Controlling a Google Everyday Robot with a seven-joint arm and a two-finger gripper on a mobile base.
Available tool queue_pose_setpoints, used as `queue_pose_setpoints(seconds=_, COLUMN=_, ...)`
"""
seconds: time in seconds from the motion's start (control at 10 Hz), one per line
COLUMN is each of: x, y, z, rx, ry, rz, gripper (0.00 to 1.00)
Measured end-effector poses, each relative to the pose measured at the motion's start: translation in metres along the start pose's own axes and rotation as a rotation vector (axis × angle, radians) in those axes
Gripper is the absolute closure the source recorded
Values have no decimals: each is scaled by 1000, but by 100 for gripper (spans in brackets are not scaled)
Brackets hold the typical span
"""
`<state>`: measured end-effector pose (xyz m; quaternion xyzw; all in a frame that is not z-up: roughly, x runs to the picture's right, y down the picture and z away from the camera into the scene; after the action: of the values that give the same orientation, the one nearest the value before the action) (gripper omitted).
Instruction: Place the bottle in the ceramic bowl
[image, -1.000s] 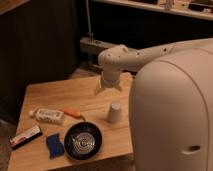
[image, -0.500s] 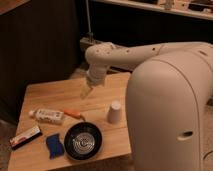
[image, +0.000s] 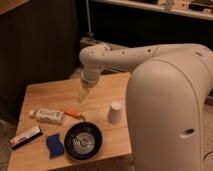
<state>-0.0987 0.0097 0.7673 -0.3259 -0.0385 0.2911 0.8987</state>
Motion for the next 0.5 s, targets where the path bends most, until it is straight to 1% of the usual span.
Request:
queue_pose_setpoints(seconds=0.1, x=0, y=0, z=-2, rx=-6, ry=-21, rz=-32, gripper=20)
queue_pose_setpoints(seconds=0.2, x=-2, y=6, z=-2, rx=-19, ry=-39, rz=-112, gripper=20)
queue_pose_setpoints(seconds=0.4, x=-4, y=19, z=-3, rx=-62, ry=-75, rz=-338, gripper=20)
queue_pose_setpoints(seconds=0.5, x=-3, y=26, z=-3, rx=-93, ry=-91, rz=-471, gripper=20)
